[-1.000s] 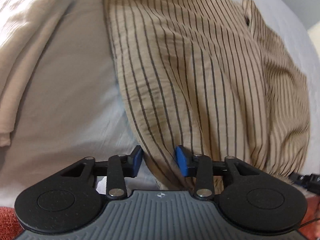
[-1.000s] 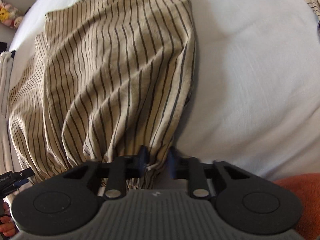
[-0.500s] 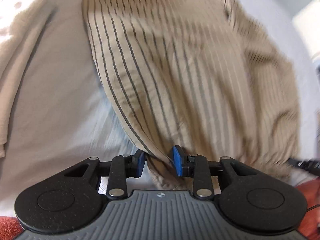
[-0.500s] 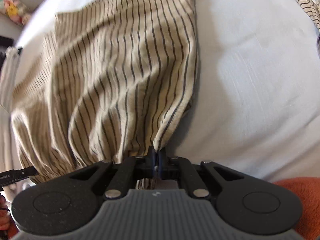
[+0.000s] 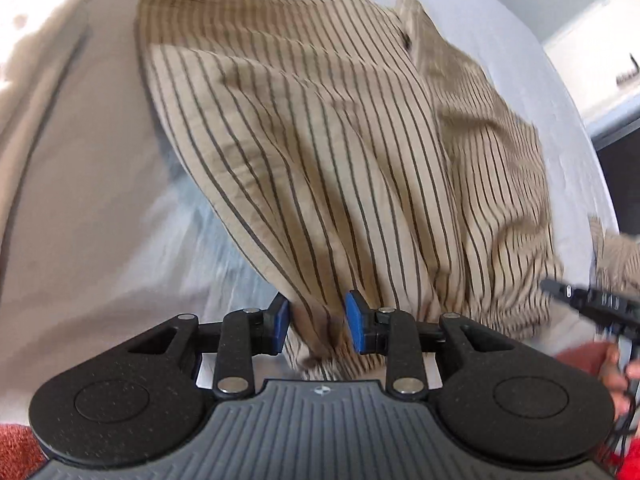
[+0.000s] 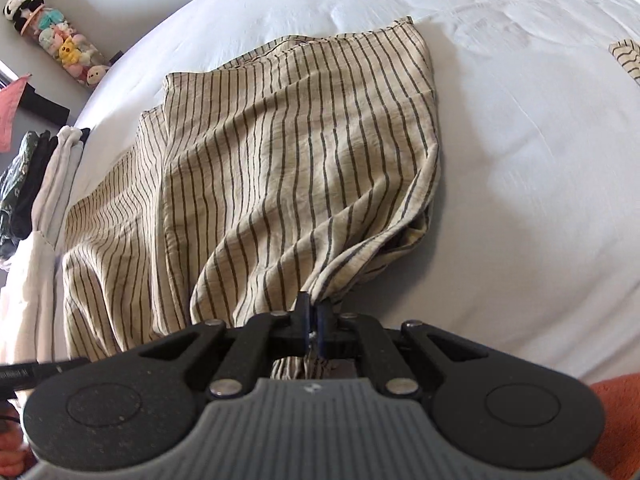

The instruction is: Fold clothes

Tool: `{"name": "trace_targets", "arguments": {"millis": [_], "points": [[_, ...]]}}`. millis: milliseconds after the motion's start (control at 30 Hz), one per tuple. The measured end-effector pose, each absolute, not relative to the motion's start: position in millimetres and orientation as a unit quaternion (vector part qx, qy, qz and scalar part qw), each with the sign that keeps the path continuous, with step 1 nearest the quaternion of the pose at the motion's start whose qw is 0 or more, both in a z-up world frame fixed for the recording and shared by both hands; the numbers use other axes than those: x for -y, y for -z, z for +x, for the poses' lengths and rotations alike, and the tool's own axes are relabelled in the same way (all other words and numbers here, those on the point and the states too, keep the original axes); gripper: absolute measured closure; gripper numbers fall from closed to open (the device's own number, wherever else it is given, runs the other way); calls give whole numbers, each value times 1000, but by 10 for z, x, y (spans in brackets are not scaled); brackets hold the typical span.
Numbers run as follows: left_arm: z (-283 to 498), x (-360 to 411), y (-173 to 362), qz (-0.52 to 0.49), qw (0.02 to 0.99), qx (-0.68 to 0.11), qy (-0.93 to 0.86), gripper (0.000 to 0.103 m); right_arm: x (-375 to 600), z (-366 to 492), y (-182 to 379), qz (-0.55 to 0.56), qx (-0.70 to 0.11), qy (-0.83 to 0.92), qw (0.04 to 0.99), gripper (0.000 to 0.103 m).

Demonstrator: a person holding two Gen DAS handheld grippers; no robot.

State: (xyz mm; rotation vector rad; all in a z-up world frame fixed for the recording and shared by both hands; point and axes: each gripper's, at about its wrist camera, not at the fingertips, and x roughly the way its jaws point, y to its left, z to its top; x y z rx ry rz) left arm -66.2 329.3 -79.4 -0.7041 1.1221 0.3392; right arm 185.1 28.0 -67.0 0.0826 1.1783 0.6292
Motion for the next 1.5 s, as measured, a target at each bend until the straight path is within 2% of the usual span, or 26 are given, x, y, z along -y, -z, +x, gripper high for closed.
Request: {"name": "trace_targets", "arguments": {"millis": [100, 300, 600, 900, 1167, 1500], "points": [[-774, -3206, 696, -307, 789, -509, -154, 69, -263, 1847, 667, 37, -546, -291, 785, 99], [-929, -3217, 607, -333, 807, -461, -158, 69, -304, 1776, 562, 33, -523, -310, 793, 99], [-770, -3292, 563, -323, 853, -376, -166, 69, -736, 1535, 256, 9, -476, -390, 788, 100], [-833, -3499, 691, -382, 827, -375, -170, 69, -1541, 1049, 177, -46, -486, -493, 720, 100], [-881, -3482, 715, -371, 819, -392, -191, 69, -2078, 563, 440, -87, -526, -534, 656, 100], [-813, -3450, 757, -349, 819, -416, -188, 69, -2367, 395, 1101, -129, -596, -500, 615, 100]]}}
